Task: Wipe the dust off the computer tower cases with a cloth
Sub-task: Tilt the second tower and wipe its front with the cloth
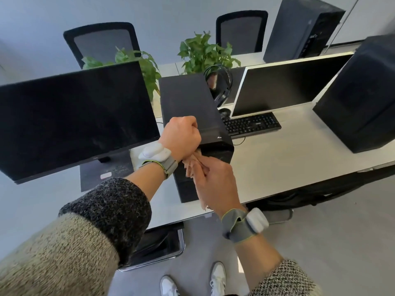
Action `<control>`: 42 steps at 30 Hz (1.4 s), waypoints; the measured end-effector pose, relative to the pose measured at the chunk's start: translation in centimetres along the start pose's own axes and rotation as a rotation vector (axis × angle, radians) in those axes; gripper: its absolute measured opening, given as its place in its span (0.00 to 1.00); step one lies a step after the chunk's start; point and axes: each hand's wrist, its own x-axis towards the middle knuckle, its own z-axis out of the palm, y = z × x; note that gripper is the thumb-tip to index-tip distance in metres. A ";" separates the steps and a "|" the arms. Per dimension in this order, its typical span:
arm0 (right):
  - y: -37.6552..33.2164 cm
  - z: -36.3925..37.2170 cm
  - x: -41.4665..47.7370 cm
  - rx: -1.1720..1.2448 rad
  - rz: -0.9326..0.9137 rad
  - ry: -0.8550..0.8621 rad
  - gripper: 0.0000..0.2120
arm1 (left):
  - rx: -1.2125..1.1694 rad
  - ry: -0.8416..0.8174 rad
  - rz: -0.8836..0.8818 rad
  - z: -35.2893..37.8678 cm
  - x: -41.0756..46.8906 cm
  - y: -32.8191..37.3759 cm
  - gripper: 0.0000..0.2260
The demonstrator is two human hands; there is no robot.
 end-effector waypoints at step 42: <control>4.0 -6.2 1.5 -0.034 0.043 0.183 0.08 | 0.201 0.135 -0.214 0.4 1.0 1.3 0.09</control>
